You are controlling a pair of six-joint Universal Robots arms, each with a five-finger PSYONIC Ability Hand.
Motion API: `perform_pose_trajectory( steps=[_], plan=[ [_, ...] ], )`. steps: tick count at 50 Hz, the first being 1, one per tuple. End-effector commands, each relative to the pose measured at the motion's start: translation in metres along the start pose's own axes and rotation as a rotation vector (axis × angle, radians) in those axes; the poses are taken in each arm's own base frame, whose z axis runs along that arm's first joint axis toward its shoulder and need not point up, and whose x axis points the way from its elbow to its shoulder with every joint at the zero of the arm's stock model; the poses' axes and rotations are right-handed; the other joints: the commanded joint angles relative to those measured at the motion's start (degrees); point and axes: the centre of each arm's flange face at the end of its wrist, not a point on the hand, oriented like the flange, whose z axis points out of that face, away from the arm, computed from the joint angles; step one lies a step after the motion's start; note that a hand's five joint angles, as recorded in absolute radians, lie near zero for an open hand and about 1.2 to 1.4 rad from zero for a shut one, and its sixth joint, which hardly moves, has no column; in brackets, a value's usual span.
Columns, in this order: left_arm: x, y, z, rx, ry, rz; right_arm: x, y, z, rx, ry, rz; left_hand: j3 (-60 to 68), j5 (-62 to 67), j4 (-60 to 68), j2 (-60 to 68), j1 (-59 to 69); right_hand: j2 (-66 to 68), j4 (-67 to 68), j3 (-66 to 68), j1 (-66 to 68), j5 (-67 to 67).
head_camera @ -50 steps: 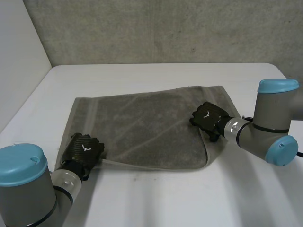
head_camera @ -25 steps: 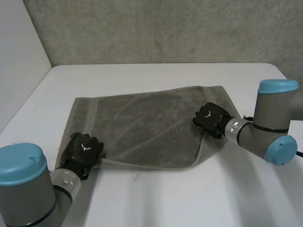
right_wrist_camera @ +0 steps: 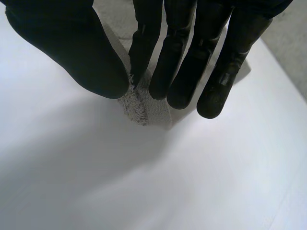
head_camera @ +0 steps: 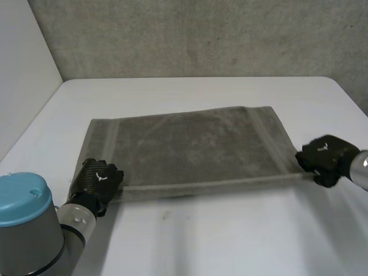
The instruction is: Fold the towel.
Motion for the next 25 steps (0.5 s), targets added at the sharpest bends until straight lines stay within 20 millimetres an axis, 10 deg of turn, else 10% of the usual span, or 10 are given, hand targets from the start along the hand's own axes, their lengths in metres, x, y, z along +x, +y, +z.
perform_pose_trajectory(
  steps=[1, 25],
  plan=[
    [0.003, 0.004, 0.003, -0.011, 0.012, 0.000, -0.014, 0.017, -0.014, -0.032, -0.029, 0.031, -11.06, -11.13, -11.02, -10.52, -10.50, 12.60, 11.82, 12.24, 25.02, 14.23],
    [-0.003, 0.030, 0.004, -0.113, -0.004, -0.020, -0.010, 0.037, -0.017, -0.030, -0.002, 0.095, -10.39, -10.46, -10.35, -9.85, -9.83, 12.60, 11.82, 12.24, 25.02, 14.23]
  ],
)
